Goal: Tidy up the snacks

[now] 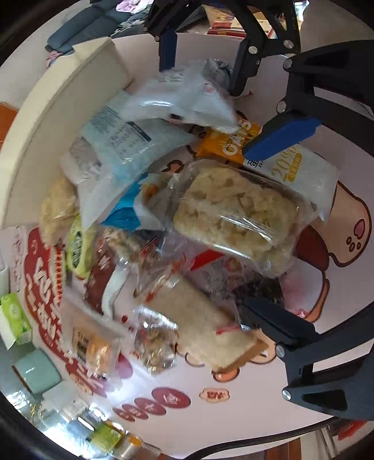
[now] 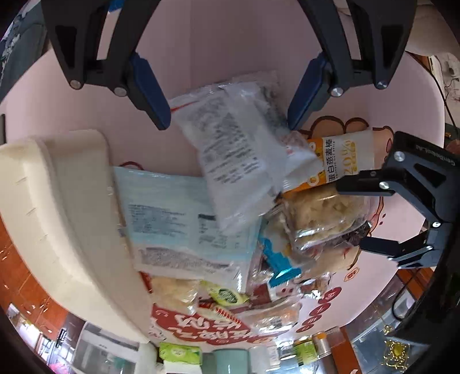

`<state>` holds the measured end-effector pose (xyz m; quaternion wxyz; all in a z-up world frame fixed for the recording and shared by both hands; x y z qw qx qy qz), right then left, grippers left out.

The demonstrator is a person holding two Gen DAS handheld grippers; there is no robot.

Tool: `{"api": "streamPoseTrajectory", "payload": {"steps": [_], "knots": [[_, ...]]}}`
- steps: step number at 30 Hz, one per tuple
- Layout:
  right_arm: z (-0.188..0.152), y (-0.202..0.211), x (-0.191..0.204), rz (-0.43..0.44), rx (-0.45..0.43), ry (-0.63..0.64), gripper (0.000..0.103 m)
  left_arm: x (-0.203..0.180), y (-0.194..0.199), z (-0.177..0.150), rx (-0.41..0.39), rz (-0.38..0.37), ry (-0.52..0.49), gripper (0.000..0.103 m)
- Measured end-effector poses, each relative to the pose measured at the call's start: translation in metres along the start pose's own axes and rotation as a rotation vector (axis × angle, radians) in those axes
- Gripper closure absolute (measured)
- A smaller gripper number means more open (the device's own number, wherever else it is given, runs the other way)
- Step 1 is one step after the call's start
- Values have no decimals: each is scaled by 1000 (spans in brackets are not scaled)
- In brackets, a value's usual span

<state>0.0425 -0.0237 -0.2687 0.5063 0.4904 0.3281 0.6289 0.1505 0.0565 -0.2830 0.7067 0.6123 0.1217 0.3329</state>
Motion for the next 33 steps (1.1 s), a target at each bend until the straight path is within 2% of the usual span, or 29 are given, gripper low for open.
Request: {"api": "streamPoseTrajectory", "payload": {"steps": [4, 5, 7, 12, 17, 23, 27, 33], "knots": [[1, -10, 1, -38, 5, 36, 20, -4, -6, 4, 9, -17, -3, 10], [0, -11, 0, -43, 4, 38, 24, -4, -6, 5, 9, -21, -1, 11], [-2, -13, 0, -35, 3, 35, 29, -5, -6, 8, 8, -29, 0, 12], [-5, -9, 0, -20, -23, 34, 33, 2, -12, 14, 25, -49, 33, 19], [-5, -6, -3, -17, -38, 27, 35, 20, -24, 11, 55, -13, 58, 21], [-8, -5, -4, -19, -49, 26, 35, 19, -28, 6, 62, 42, 12, 23], [-9, -4, 2, -23, -53, 46, 39, 4, -23, 12, 57, 29, 12, 42], [-10, -3, 10, -25, -59, 66, 44, -20, -11, 0, 28, 67, 27, 47]]}}
Point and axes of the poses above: each gripper's, at about its wrist camera, not at the fingertips, and y roughly against the way its jaws point, x to its left, z to its top, the point moved 7 cm from there along -y, roughly the way its jaws point, and after that the axes turned 15 degrees about z, right-handed, at the moved point
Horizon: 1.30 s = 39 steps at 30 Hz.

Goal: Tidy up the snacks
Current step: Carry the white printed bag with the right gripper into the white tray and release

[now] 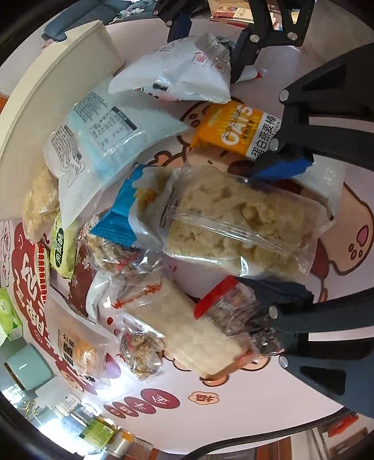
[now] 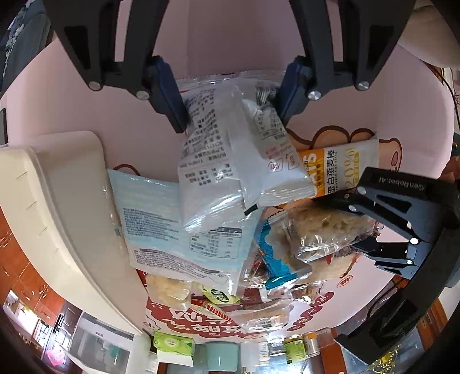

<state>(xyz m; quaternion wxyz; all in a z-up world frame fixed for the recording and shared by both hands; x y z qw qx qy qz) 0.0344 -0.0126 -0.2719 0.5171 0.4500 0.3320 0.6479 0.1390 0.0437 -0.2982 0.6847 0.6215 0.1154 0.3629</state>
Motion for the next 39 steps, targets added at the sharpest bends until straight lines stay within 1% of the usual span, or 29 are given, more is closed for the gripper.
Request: {"api": "streamPoseTrajectory", "payload": {"steps": [5, 6, 10, 13, 14, 19, 23, 26, 29, 32, 34, 37, 39], "knots": [[0, 4, 6, 21, -12, 12, 51, -3, 18, -18, -8, 18, 38, 48], [0, 6, 8, 35, -13, 9, 51, 0, 28, -25, -18, 20, 52, 48], [2, 14, 12, 55, -22, 9, 53, -1, 64, -31, -52, 14, 99, 48], [5, 26, 17, 69, -31, 14, 53, -4, 99, -29, -103, 1, 113, 48], [6, 30, 18, 73, -36, 17, 53, -1, 105, -27, -123, -1, 115, 48], [21, 60, 26, 79, -73, 54, 53, 4, 154, -10, -222, -12, 164, 48], [35, 85, 22, 68, -113, 62, 53, 10, 180, 2, -287, -47, 211, 48], [42, 105, 15, 63, -149, 51, 53, 14, 192, 17, -324, -63, 231, 48], [46, 127, 1, 62, -190, 35, 53, 7, 210, 32, -365, -65, 248, 48], [52, 143, -17, 91, -222, 18, 53, 0, 224, 49, -392, -40, 272, 48], [59, 156, -33, 116, -247, 9, 54, -7, 234, 63, -399, -41, 305, 48], [69, 175, -59, 116, -279, 20, 54, -19, 247, 90, -421, -37, 342, 48], [73, 187, -77, 117, -296, 28, 53, -31, 257, 115, -436, -28, 370, 48]]}}
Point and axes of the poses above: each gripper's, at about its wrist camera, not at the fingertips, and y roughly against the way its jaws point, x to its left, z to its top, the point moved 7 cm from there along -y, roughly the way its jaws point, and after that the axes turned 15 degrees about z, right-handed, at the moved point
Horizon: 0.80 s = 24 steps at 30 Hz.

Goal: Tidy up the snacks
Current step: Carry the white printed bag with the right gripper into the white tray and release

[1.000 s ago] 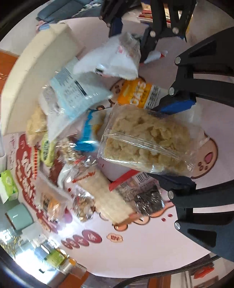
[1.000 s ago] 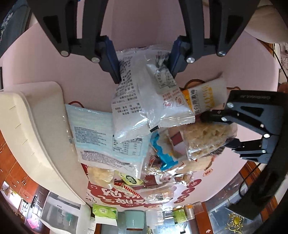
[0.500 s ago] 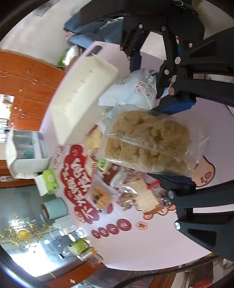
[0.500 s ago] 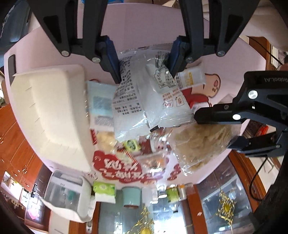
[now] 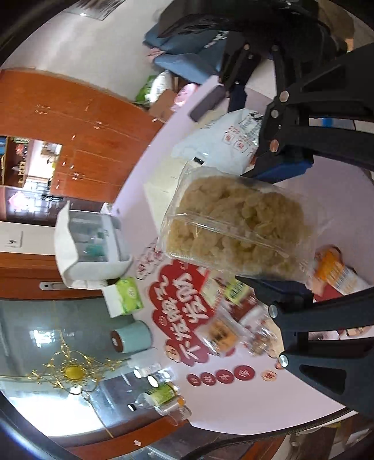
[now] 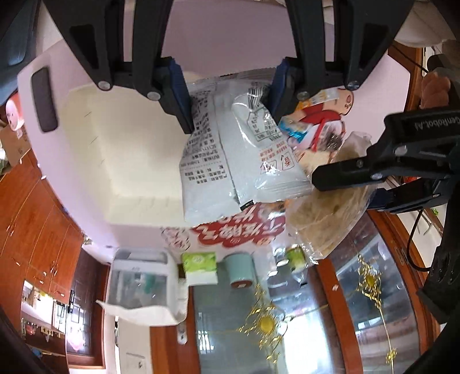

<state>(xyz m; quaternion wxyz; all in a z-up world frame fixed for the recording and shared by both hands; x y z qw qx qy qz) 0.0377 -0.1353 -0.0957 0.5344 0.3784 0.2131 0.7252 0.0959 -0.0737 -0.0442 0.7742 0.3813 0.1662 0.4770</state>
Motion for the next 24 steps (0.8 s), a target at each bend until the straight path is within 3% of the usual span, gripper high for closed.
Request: {"api": "streamPoseTrajectory", "payload": {"steps": [10, 18, 24], "knots": [[35, 45, -100, -26, -53, 28, 53, -78, -32, 63, -19, 76, 99, 48], [38, 31, -151, -31, 31, -37, 53, -97, -55, 92, -25, 185, 137, 47], [38, 17, -164, -22, 80, -41, 53, -102, -77, 99, 1, 241, 137, 47]]}}
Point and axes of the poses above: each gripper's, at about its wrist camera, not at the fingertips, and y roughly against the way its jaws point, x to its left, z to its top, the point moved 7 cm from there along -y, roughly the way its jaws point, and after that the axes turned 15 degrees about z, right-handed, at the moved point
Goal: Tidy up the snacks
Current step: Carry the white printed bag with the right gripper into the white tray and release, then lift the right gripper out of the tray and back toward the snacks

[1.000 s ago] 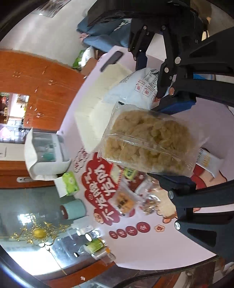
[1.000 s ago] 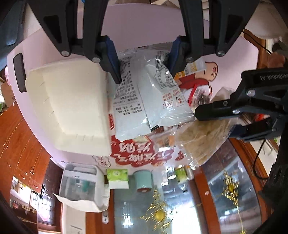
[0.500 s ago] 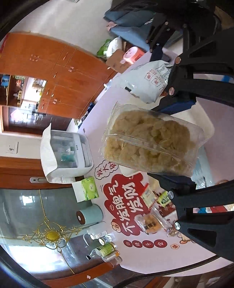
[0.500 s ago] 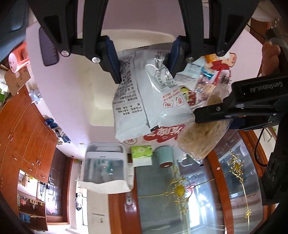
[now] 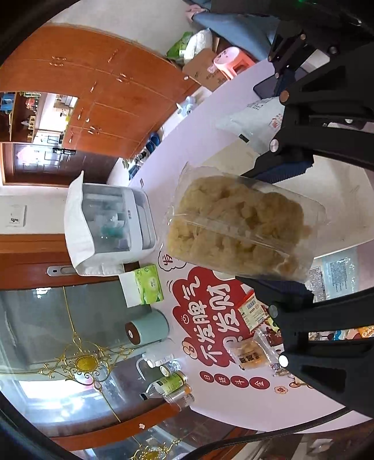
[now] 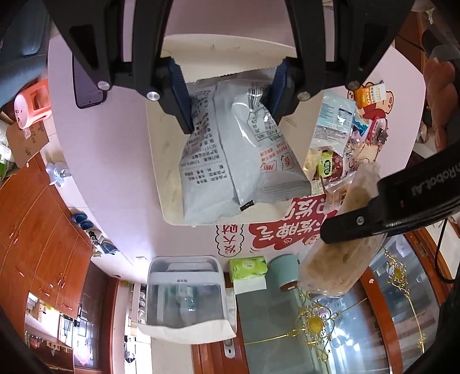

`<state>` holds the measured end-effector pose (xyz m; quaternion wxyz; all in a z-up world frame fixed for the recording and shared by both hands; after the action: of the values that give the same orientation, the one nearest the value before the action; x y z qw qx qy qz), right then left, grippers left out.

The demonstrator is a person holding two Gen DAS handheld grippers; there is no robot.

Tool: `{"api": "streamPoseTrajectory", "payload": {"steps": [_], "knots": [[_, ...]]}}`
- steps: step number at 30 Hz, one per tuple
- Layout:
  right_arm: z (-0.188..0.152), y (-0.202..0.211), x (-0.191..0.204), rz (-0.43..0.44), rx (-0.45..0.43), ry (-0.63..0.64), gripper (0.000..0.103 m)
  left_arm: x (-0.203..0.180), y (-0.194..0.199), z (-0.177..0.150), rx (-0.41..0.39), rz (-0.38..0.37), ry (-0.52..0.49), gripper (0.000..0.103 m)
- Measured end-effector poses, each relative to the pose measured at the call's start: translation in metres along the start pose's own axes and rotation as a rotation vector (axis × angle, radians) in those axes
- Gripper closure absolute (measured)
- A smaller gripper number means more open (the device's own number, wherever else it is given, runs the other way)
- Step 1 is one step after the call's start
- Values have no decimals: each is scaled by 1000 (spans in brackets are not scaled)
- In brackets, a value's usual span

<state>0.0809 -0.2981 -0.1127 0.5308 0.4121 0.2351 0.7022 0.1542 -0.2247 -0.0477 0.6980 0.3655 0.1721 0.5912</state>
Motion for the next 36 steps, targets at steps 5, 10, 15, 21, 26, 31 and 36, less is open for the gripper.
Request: {"api": "streamPoseTrajectory", "payload": {"steps": [5, 10, 15, 21, 26, 31, 36], "knots": [[3, -4, -7, 5, 16, 0, 52, -10, -14, 5, 14, 21, -15, 46], [5, -10, -15, 9, 23, -4, 45, -24, -21, -2, -16, 104, -78, 4], [-1, -17, -23, 24, 40, -22, 39, -29, -30, -19, 7, 143, -111, 3], [-8, -27, -34, 23, 72, -62, 39, -18, -32, -46, 69, 139, -65, 3], [-14, -33, -34, 17, 91, -78, 39, 0, -19, -56, 64, 153, -21, 3], [-17, -32, -27, 20, 84, -86, 39, 18, -4, -69, 58, 177, 1, 3], [-22, -30, -9, 45, 91, -82, 39, 38, 6, -91, 75, 200, 2, 3]]}}
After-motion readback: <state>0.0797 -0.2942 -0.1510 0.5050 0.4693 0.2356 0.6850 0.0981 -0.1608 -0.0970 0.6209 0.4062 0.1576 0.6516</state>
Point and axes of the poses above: each gripper's, at about its wrist camera, not at the fingertips, and y roughly against the way its jaws point, x to its left, z to its top, the point moved 7 cm from there along -y, roughly the way its jaws point, and after that the axes turned 15 degrees about z, right-handed, at the moved point
